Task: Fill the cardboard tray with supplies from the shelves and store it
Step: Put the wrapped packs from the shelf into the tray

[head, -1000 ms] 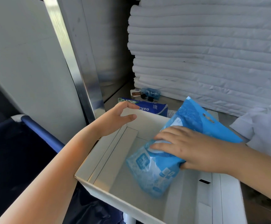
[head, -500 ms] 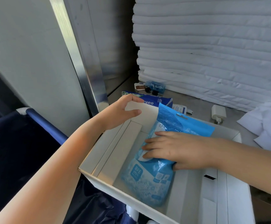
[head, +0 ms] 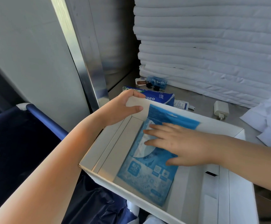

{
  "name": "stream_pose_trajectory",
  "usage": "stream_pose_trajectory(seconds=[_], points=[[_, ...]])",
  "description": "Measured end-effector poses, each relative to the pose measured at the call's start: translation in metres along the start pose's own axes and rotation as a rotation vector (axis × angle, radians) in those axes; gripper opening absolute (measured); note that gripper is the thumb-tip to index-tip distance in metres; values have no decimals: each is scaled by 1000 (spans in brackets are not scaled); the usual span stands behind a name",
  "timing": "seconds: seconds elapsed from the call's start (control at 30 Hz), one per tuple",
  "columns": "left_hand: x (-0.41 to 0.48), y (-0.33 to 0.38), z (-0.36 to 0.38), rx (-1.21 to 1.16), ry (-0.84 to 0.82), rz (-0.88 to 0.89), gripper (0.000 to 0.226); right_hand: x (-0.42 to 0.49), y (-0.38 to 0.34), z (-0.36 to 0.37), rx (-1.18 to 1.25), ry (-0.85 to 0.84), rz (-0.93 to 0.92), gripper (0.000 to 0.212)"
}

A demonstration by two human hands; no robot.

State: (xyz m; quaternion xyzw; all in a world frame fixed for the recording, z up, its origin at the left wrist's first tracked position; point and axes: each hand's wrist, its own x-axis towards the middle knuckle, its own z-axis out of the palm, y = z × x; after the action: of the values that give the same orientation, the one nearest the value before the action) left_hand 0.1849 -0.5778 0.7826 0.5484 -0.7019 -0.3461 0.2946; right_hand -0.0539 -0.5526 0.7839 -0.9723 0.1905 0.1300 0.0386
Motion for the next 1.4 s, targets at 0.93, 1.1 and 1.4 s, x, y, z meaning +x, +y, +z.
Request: stream_pose_trajectory(seconds=[0.93,1.1,1.4], points=[[2,-3,0,11,-15,15,36,27,3,31,200,-325,85,93],[1,-3,0,17,-9,29,35,27,0,32,173,-279,106,98],[0,1,2,2,7,31,34,17,-3,32,9,-127,379,71]])
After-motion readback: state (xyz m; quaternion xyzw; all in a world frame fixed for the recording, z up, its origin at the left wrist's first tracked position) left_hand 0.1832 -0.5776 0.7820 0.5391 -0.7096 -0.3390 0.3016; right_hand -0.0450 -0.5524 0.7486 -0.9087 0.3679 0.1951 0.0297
